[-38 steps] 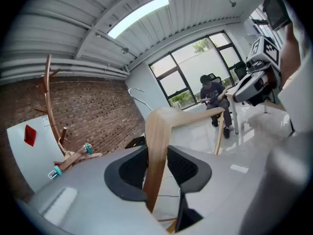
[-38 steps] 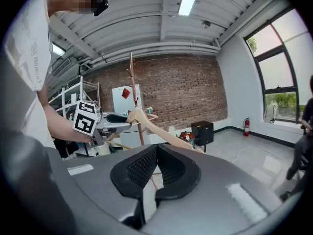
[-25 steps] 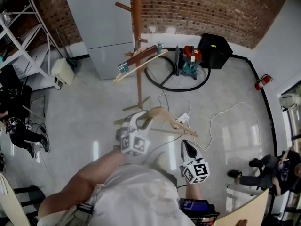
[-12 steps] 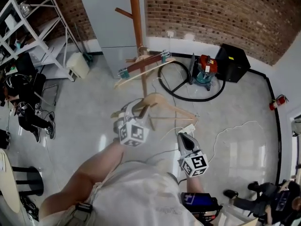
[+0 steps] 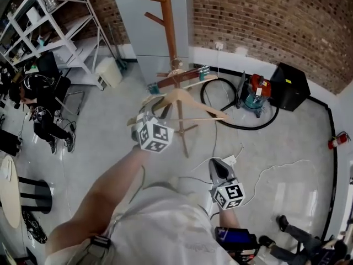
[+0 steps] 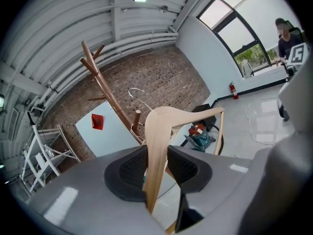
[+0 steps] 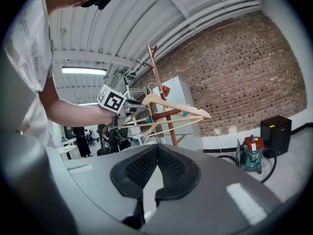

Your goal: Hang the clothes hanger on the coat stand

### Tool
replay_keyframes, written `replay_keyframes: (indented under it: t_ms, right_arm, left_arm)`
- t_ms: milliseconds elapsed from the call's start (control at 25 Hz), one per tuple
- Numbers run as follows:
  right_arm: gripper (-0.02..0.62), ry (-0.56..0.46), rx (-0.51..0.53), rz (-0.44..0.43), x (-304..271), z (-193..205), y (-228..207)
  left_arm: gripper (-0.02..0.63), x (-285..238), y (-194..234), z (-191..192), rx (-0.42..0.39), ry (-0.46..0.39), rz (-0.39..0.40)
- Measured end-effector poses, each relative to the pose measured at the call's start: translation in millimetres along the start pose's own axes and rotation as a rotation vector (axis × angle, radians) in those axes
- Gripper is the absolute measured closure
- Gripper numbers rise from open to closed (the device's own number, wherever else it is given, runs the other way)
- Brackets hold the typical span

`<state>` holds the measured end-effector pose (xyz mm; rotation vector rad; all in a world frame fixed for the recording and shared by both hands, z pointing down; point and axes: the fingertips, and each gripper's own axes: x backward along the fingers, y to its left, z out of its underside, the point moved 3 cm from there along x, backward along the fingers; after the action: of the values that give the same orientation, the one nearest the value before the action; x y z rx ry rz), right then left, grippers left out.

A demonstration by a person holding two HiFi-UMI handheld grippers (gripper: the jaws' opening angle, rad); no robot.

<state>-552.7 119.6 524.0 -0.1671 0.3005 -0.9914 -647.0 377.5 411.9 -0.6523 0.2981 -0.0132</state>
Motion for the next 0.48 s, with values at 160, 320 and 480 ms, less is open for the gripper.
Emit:
replay_keyframes:
  t_ms: [160,320,480]
  right_arm:
    - [0.581,0.0,0.015,0.003,0,-8,-7]
    - [0.581,-0.009,0.001,0.048,4,-6,-29]
    - [0.581,-0.013,0.007,0.07,0,-13,-43]
  left_arm:
    - [0.477,-28,19,6,0.0,0.043,-0.037]
    - [0.477,-56,25,16,-0.005,0.076,-0.045]
    - [0.476,-75,23,29,-0.002,0.111,-0.052]
